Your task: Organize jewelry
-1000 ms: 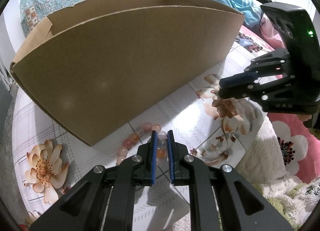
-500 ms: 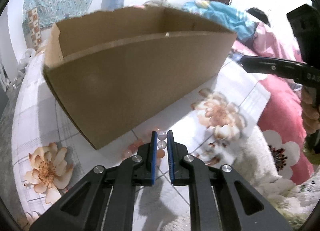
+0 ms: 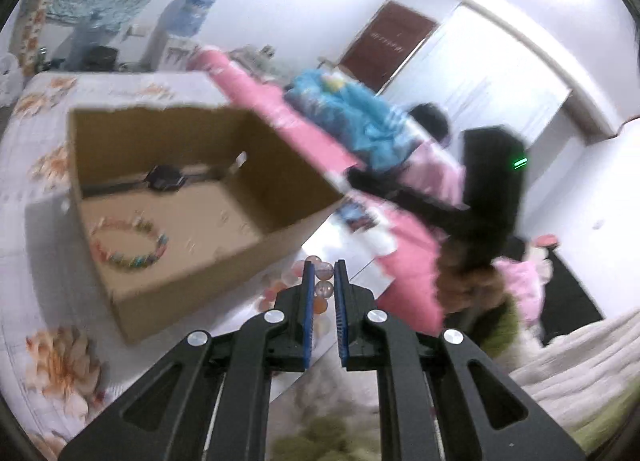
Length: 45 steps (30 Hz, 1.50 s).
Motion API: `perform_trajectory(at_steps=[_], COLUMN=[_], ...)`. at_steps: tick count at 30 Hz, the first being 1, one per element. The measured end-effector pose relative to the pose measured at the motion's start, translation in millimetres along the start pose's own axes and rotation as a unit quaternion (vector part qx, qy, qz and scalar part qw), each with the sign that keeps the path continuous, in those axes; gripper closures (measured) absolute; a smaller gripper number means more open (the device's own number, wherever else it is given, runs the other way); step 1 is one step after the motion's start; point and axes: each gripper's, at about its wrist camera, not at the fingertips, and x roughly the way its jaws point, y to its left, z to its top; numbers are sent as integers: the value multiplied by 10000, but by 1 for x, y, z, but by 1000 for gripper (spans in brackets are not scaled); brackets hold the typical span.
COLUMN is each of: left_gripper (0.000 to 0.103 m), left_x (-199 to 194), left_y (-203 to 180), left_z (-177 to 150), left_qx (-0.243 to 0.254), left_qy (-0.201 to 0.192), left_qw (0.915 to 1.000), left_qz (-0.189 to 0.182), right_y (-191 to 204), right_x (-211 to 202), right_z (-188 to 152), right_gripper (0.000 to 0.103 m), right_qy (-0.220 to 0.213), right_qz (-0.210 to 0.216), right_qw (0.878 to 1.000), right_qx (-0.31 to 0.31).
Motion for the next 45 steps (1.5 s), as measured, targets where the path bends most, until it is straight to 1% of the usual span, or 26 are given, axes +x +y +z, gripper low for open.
perform_trajectory(at_steps=[2,3,5,6,7,9,11,12,13,15,18,21,23,25,26,27,30,33,36,37,39,41,42,45], left_gripper=[94,94,94,94,94,94,94,94,94,94,94,94,94,93,90,81,70,65,61,59,53,50,47,44], left_x=[-2,-1,7,17,25,48,84,102,114,147,179,198,204,207,207,206,202,187,164,153,130,111,100,75], left_y=[-3,-3,0,4,9,27,47,56,64,86,112,130,139,144,146,148,150,145,136,131,121,113,109,98], left_z=[21,34,54,67,76,93,109,115,118,124,125,123,120,119,118,118,122,127,134,138,141,140,138,131], left_qx=[35,64,172,258,244,120,51,92,73,-165,-319,-482,-626,-712,-761,-833,-890,-866,-746,-669,-534,-433,-396,-347], left_qy=[-37,-46,43,146,248,590,1073,1268,1427,1839,2246,2550,2693,2761,2806,2837,2747,2579,2275,2104,1773,1463,1289,828], left_qw=[9999,9999,9998,9992,9989,9972,9914,9872,9838,9761,9640,9529,9467,9442,9421,9406,9427,9478,9560,9597,9664,9712,9733,9770], left_qz=[-115,-113,66,264,327,438,747,963,1087,1146,1386,1571,1652,1648,1669,1668,1671,1662,1695,1740,1781,1828,1856,1932], right_y=[-8,-13,-21,-27,-32,-41,-46,-49,-52,-58,-65,-70,-71,-72,-71,-69,-63,-58,-55,-54,-51,-48,-49,-50], right_x=[8,15,27,36,43,55,63,66,68,70,71,75,78,83,85,88,98,111,129,134,146,155,161,168], right_z=[14,19,26,30,33,34,35,36,36,37,37,36,37,39,40,41,46,48,44,43,38,32,29,22], right_gripper=[91,91,91,91,91,91,91,91,91,91,91,91,91,91,91,91,91,90,90,90,90,90,90,88], right_qy=[73,138,285,407,499,658,731,757,781,772,775,848,908,1013,1058,1117,1287,1536,1988,2107,2455,2703,2851,3059], right_qz=[66,113,112,102,67,-15,-35,-60,-34,-6,72,107,130,182,189,202,285,315,485,500,497,449,395,276], right_qw=[9999,9998,9995,9991,9987,9978,9973,9971,9969,9970,9970,9963,9958,9947,9942,9935,9913,9876,9788,9762,9681,9617,9577,9517], right_qx=[-48,-38,-18,-3,6,-14,-45,-70,-61,-30,36,49,46,29,15,-14,-45,-50,74,80,62,29,31,66])
